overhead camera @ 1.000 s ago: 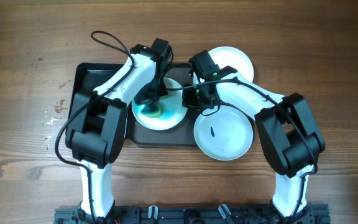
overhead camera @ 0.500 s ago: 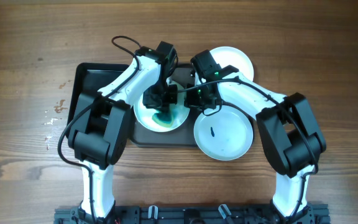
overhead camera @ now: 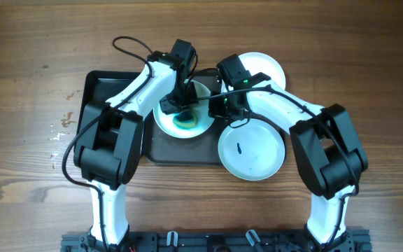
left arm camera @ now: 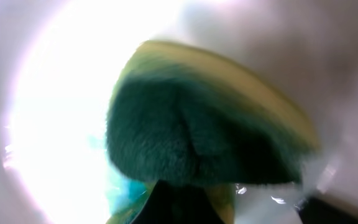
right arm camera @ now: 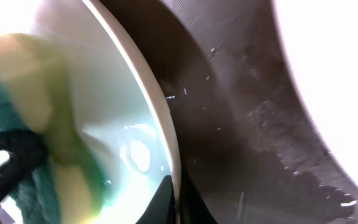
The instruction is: Clean dirty plates on tray and stack at the side
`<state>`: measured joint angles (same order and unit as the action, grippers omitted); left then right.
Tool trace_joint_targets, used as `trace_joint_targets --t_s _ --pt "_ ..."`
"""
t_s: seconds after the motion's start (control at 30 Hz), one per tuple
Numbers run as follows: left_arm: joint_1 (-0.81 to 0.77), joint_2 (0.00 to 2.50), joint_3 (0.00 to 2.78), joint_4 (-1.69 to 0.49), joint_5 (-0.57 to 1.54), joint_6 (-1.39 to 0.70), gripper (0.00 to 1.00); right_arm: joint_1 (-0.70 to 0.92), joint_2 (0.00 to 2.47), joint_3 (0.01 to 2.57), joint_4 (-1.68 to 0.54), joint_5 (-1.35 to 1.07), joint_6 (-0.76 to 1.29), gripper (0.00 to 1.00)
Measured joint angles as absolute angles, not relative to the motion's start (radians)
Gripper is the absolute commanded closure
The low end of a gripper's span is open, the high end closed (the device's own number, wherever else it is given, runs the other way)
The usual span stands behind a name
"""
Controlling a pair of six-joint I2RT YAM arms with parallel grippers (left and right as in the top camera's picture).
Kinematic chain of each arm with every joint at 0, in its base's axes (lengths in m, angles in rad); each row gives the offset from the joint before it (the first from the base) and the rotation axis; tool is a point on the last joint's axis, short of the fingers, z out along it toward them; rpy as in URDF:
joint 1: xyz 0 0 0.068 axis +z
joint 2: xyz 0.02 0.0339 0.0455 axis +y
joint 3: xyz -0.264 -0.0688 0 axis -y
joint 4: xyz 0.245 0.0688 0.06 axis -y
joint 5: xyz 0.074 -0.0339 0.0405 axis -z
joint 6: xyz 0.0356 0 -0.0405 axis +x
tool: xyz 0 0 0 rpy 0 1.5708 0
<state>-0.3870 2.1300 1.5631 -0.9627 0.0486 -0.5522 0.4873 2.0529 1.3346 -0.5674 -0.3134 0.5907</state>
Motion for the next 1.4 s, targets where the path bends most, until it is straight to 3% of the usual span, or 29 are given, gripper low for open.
trace_joint_targets --t_s 0.23,0.47,0.73,1.4 --pt "-0.384 2.13 1.568 -1.063 -0.041 -0.577 0.96 0.503 2.053 1.335 -0.571 -0.33 0.591 0.96" --pt "-0.361 2.13 1.566 -1.056 0.183 -0.343 0.96 0.496 2.053 1.334 -0.587 -0.332 0.59 0.96" --pt "-0.336 2.13 1.561 -1.003 0.284 -0.31 0.96 0.494 2.053 1.334 -0.587 -0.331 0.59 0.96" --pt "-0.054 1.917 1.699 -1.145 0.229 -0.339 0.96 0.508 1.985 1.327 -0.611 -0.239 0.548 0.96"
